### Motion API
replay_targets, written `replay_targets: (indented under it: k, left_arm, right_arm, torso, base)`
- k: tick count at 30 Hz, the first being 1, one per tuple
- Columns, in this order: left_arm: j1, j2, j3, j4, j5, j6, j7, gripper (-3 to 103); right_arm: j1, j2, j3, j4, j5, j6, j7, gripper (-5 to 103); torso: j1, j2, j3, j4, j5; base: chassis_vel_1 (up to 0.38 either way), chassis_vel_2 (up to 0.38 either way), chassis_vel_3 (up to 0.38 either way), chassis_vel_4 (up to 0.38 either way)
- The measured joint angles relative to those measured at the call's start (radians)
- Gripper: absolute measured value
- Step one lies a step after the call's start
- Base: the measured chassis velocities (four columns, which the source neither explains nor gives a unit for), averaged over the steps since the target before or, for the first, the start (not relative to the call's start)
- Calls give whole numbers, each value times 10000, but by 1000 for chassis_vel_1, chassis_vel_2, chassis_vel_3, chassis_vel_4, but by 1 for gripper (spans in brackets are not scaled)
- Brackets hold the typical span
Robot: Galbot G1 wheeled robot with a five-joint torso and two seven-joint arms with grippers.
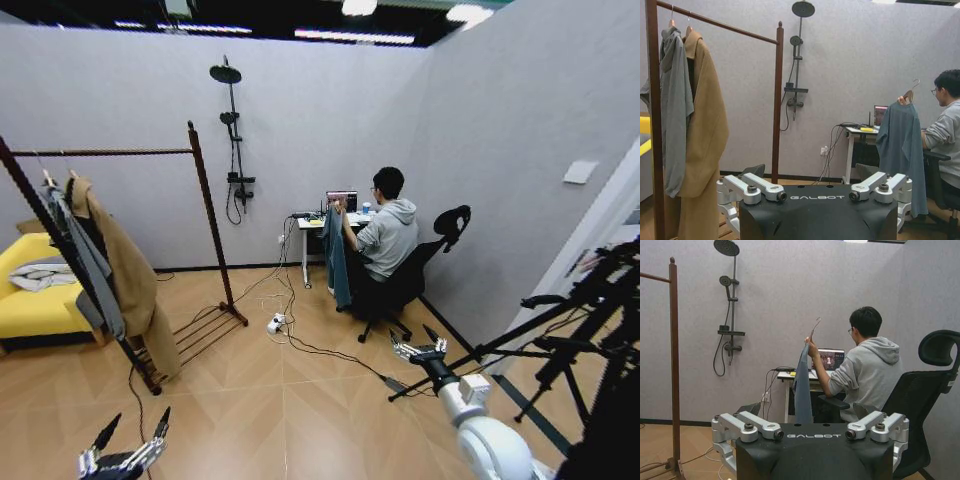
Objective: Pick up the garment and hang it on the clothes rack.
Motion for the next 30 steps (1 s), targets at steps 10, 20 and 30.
replay_targets:
  k: [10,20,30]
  left_arm:
    - [0,0,0,1,0,0,0,100]
    - [0,0,0,0,0,0,0,100]
    - [0,0,0,0,0,0,0,100]
  right_arm:
    - [0,0,0,0,0,0,0,100]
    - [0,0,0,0,0,0,0,100]
    - [0,0,0,0,0,0,0,100]
  torso:
    - [0,0,0,0,0]
    - [0,0,0,0,0]
    - [0,0,0,0,0]
  base:
    - [0,0,0,0]
    - [0,0,0,0]
    - [0,0,0,0]
